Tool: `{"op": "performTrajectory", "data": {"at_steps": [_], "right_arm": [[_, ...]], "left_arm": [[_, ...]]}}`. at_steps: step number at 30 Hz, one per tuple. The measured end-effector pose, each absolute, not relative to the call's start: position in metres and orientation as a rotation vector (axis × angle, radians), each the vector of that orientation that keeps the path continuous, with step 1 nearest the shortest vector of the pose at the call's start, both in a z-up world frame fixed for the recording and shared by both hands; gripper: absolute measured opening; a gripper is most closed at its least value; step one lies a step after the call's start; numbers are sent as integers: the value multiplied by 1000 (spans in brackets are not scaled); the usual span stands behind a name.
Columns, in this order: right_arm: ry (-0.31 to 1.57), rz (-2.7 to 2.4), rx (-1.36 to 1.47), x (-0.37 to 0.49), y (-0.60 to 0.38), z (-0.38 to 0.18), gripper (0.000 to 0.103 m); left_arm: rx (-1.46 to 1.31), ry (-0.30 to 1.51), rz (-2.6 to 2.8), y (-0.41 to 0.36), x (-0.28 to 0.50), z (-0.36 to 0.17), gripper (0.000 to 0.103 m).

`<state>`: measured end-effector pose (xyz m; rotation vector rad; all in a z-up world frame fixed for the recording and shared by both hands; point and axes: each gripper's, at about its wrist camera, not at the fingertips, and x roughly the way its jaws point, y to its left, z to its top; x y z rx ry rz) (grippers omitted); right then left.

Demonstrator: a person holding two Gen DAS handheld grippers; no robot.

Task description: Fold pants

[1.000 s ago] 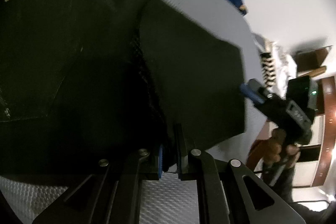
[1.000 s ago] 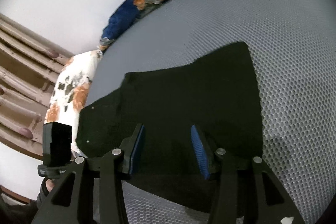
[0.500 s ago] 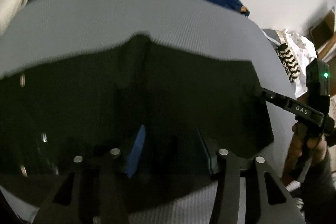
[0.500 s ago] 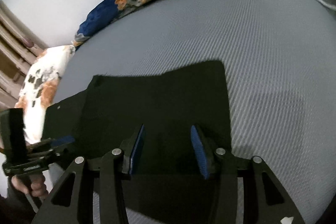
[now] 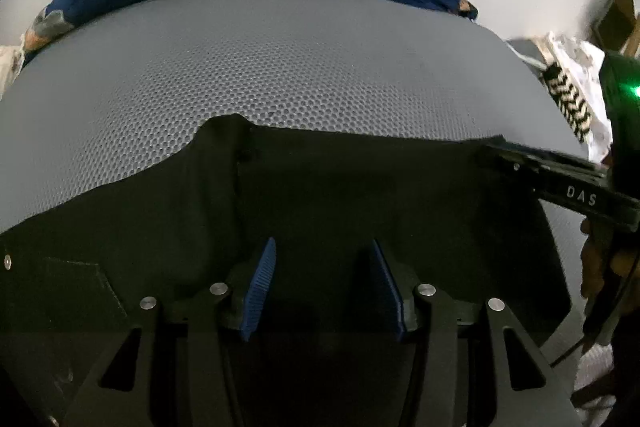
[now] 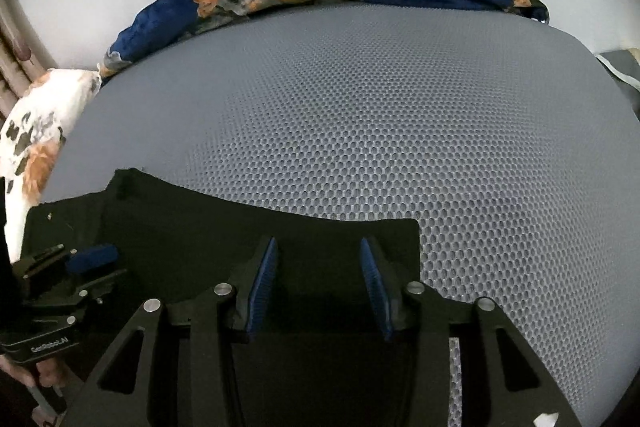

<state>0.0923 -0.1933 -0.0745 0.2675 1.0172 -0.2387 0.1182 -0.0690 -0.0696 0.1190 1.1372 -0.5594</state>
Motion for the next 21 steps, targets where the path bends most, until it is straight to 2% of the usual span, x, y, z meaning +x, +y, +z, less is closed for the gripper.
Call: {"op": "performTrajectory", "data": {"at_steps": [11,21], "right_arm": [[1010,-255,240,88,-188,-72,40],[1040,-244,231,70,-173,-70,40]], "left_arm": [[162,1140,-566,-64,109,-65,53],[114,1114,-485,9,94,-25,55]]}}
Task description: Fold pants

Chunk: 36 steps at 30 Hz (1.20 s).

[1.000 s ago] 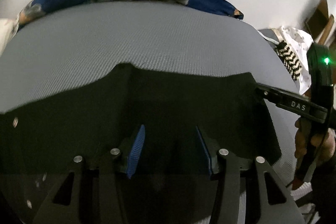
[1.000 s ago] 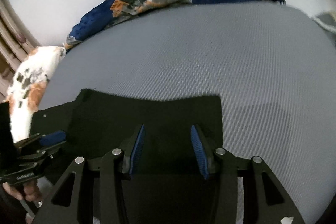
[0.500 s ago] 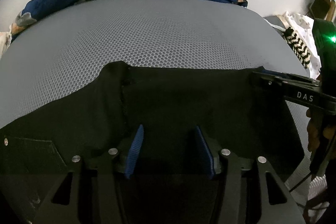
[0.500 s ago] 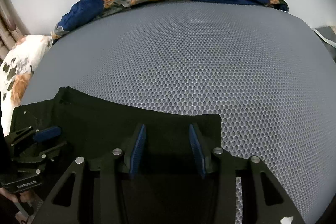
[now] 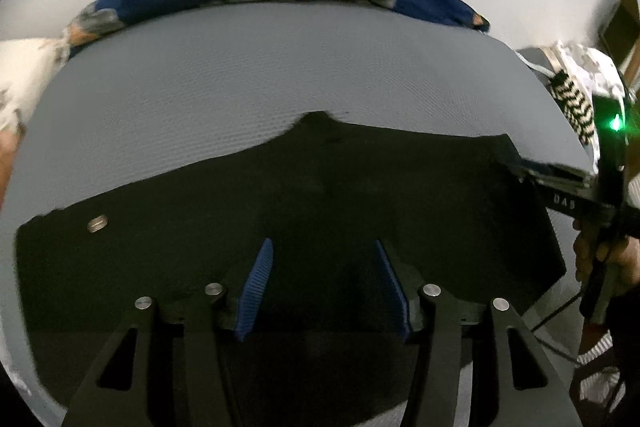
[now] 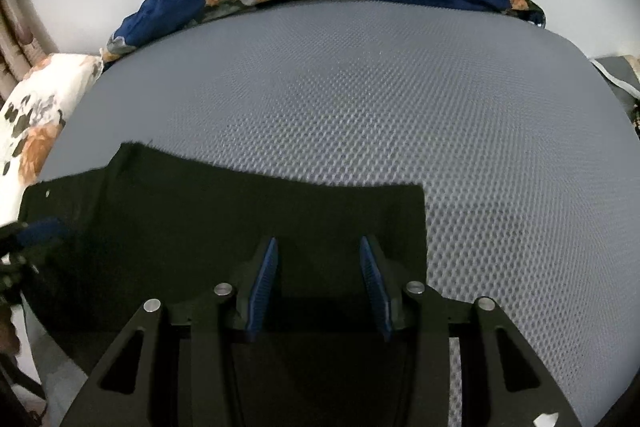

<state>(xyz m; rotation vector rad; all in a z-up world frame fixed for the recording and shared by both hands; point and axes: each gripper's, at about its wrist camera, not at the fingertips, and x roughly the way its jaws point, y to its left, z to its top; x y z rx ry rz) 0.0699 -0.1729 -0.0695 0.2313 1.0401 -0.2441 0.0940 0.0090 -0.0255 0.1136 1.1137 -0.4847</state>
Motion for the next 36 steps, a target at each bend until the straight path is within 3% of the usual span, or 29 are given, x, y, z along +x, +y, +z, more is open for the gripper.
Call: {"op": "performTrajectory", "data": {"at_steps": [17,21,25,36], "right_arm": [[1146,-81,306,51,-100,-75,44],[1176,-21,272,57,-74,-77,46],[1200,25,321,63,-59,-78,55],[1245,81,364,81,-29,-82,65]], "left_arm": [[-137,1122,-207,211,73,8,58],[-234,1149,-193,248,71,2,59],[-342,1209,-205,277,71,-13,61],[-665,1363,-319,304,69,-65,65]]}}
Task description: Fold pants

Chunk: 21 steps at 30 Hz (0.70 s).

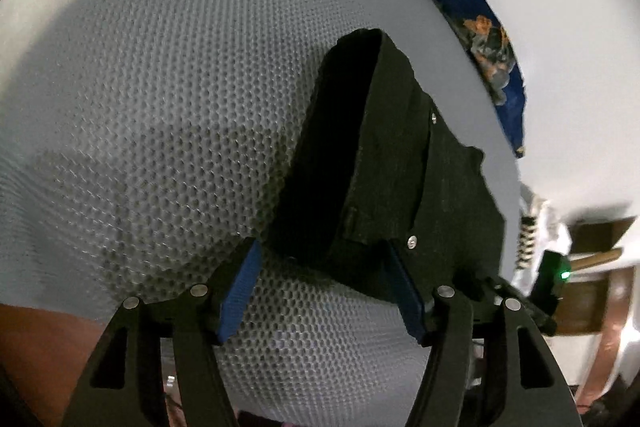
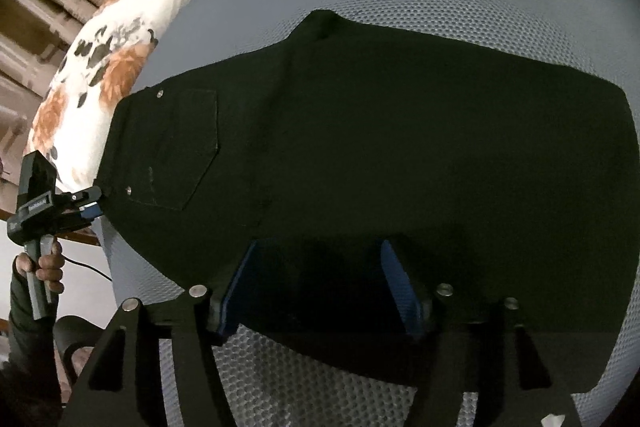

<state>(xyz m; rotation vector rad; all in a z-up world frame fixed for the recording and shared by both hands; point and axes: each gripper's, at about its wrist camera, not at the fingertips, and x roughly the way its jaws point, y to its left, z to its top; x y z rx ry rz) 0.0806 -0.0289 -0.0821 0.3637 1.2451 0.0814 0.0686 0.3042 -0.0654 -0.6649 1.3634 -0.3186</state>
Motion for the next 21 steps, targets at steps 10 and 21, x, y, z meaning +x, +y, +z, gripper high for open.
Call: {"op": "performTrajectory", "data": {"at_steps": [10,21], "right_arm": [[1251,62,335,81,-28,-83,67],[1251,63,311,81,-26,-84,72]], "left_arm": [[-761,1324,-380,313,63,-78,75],[-859,1280,-474,304,72,-89,77]]}}
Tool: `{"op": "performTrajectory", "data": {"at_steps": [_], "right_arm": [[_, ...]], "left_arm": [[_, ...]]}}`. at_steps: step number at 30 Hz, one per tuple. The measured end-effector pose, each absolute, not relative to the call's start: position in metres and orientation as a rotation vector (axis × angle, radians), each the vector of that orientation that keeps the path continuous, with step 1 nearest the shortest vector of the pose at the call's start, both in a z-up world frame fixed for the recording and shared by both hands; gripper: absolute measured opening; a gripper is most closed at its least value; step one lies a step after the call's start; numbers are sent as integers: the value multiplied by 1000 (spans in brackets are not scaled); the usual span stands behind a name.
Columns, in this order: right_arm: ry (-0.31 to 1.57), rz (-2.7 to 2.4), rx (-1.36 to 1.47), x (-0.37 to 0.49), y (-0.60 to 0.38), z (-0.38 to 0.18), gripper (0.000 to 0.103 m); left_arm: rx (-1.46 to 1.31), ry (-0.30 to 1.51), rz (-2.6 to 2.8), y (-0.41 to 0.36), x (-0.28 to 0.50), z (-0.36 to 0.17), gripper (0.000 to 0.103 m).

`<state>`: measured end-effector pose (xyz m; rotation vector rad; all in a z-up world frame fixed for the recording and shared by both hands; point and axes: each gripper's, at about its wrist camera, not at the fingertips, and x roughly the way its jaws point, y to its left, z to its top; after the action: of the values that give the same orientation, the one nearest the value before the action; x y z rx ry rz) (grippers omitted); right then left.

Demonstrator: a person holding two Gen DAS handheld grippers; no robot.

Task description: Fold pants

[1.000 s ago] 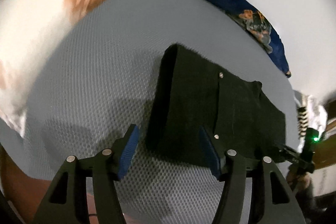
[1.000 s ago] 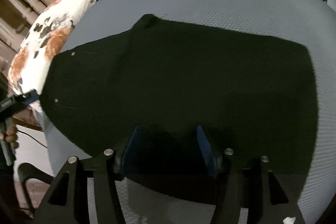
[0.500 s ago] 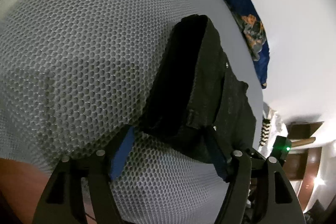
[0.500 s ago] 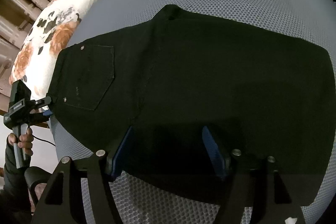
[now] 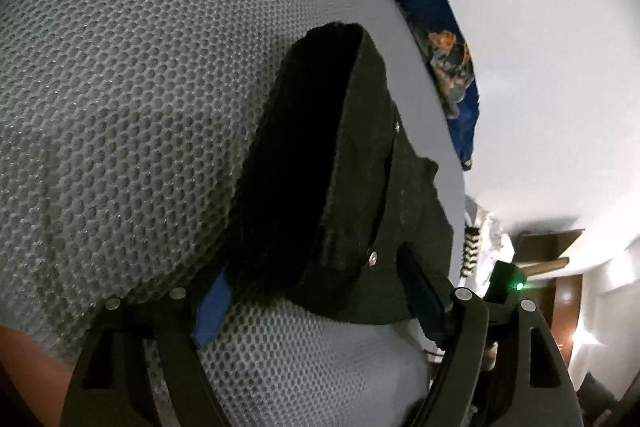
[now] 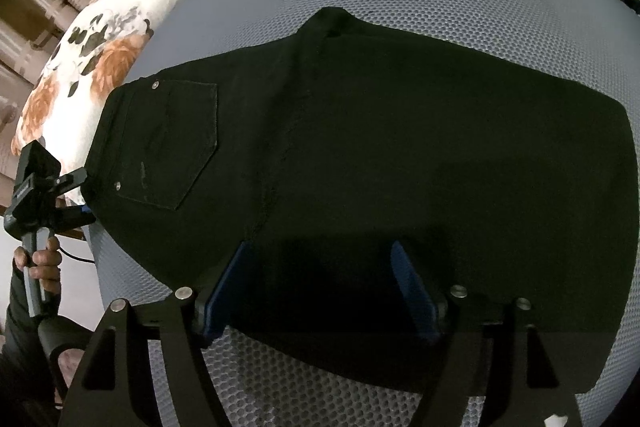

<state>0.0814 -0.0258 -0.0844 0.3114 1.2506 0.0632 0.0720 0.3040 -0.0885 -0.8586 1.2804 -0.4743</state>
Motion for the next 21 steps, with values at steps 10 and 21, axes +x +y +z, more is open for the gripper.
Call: {"op": "performTrajectory", "data": {"at_steps": [10,21], "right_arm": [[1229,68,337,80,-28,-85,74],[1154,55,440,69,-56,-70,74]], "left_arm": [[-766,1249,-497,288,100,-86,77],[-446,1286,-372,246,114,-33,25]]}}
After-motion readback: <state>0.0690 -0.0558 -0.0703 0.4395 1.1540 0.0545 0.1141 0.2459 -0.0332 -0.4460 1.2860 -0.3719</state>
